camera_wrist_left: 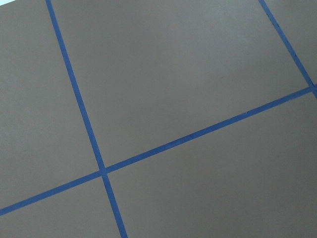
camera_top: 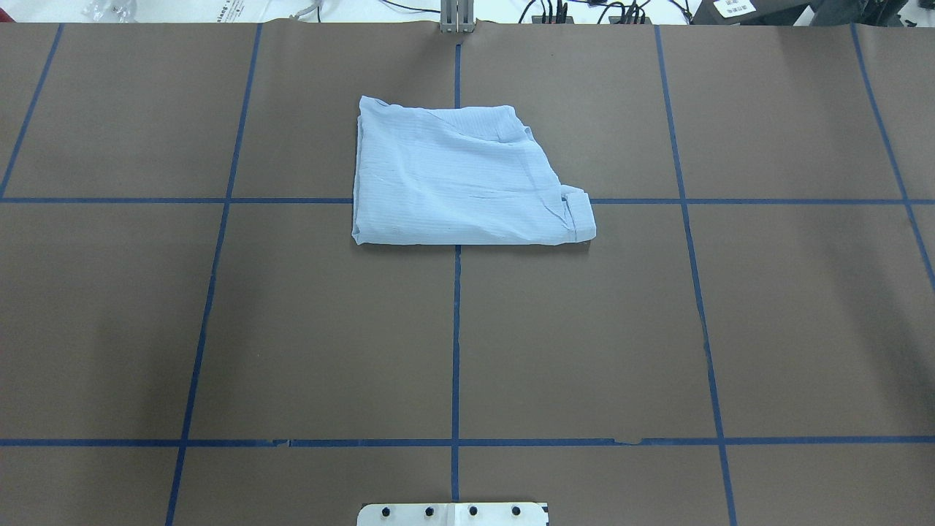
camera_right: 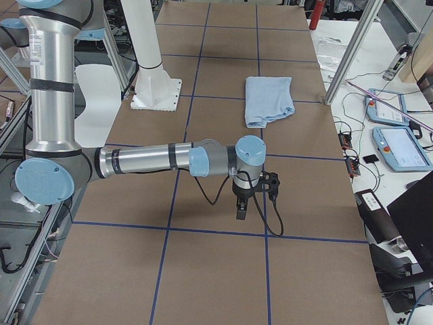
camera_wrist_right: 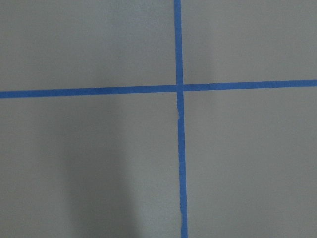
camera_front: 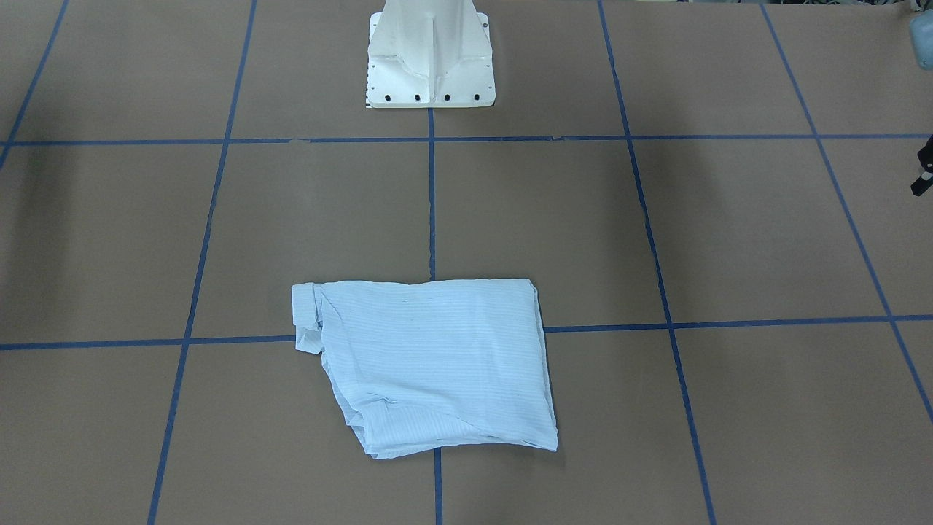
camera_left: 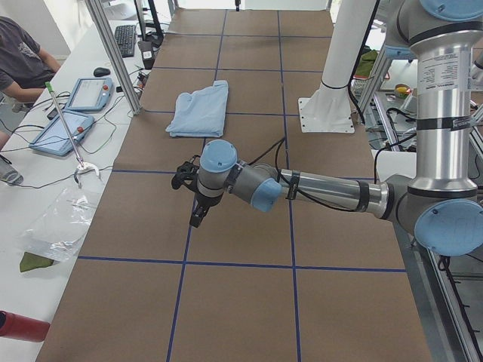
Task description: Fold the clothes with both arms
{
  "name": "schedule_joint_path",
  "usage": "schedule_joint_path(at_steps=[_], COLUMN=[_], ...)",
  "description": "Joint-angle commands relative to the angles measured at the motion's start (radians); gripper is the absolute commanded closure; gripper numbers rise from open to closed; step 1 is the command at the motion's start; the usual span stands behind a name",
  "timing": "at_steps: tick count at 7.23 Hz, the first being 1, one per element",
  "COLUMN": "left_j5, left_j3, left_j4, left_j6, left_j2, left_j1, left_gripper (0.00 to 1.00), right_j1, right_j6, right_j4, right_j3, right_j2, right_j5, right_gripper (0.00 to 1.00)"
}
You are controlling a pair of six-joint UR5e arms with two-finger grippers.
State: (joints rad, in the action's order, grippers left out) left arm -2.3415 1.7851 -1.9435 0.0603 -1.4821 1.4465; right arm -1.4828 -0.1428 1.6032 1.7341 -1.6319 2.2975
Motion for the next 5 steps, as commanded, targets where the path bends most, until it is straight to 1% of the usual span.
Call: schedule_joint_path(at_steps=[1,3,4,5], left_j5=[-0.001,-0.002,0.004,0.004], left_j3=[0.007,0.01,0.052,0.068], left_j4=[-0.002,-0.011,-0.006,-0.006], left_j6=[0.0,-0.007,-0.005,-0.004], left_j2=[-0.003,-0.007,0.005,0.005], left_j1=[0.0,0.0,0.002,0.02], left_gripper=[0.0,0.0,0.0,0.0], right_j1=[-0.01,-0.022,-0.022,-0.021], right_j6=[0.063,0.063,0.063,0.062], right_j4=[-0.008,-0.014,-0.015,-0.017], right_j3=[-0.022,-0.016,-0.008,-0.016], right_j2=[-0.013,-0.006,-0.002,0.001], right_j5=[0.002,0.01,0.01,0.008], right_gripper=[0.0,0.0,0.0,0.0])
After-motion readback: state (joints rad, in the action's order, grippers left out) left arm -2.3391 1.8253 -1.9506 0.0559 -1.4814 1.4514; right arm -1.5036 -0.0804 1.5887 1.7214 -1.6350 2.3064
